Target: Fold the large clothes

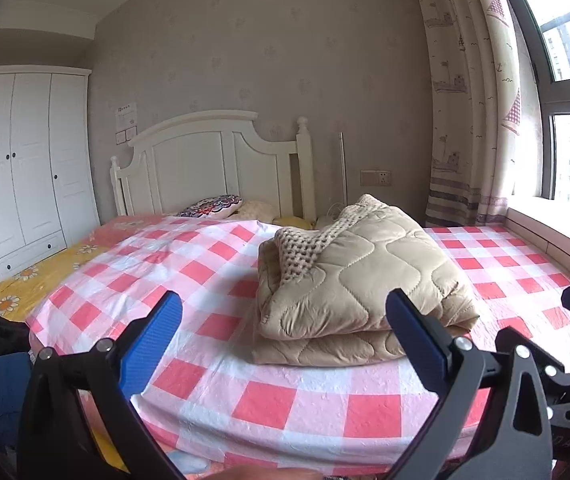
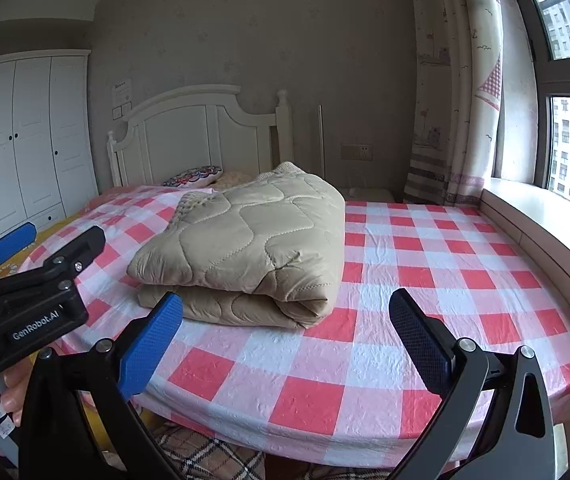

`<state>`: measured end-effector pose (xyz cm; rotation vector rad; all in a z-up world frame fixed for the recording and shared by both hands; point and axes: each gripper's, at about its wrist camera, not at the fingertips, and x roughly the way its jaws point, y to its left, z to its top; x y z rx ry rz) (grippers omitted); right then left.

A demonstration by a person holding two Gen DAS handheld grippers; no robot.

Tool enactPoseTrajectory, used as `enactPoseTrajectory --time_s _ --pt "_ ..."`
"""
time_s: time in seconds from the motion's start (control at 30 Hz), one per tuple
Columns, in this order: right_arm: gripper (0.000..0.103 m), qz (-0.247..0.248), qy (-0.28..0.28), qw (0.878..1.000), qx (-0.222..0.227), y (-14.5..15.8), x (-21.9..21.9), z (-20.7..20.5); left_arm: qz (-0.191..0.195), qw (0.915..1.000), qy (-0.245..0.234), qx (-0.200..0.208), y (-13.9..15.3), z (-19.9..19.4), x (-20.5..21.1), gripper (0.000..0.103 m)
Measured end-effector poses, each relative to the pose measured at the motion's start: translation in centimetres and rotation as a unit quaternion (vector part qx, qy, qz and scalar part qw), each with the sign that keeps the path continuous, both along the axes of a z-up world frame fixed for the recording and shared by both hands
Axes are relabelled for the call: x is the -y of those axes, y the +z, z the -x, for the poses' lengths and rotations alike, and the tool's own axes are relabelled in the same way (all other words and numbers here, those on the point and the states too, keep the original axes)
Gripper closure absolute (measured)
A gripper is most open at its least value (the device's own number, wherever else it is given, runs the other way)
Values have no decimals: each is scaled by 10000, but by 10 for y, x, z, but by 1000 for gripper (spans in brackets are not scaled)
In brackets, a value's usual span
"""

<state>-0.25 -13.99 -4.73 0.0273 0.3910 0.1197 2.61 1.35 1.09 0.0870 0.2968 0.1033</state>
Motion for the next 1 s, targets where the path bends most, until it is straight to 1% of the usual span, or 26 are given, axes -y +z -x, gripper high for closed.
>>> enactPoseTrajectory --time_s 0.1,0.37,1.0 --pt "4 -25 4 10000 67 1 0 2 11 10000 -9 -12 -1 0 -1 2" --pt "4 -45 8 10000 78 0 -1 2 69 10000 10 -8 -1 2 -5 2" --pt "4 -111 11 9999 96 -1 -2 1 41 10000 -4 -64 -4 2 -6 2"
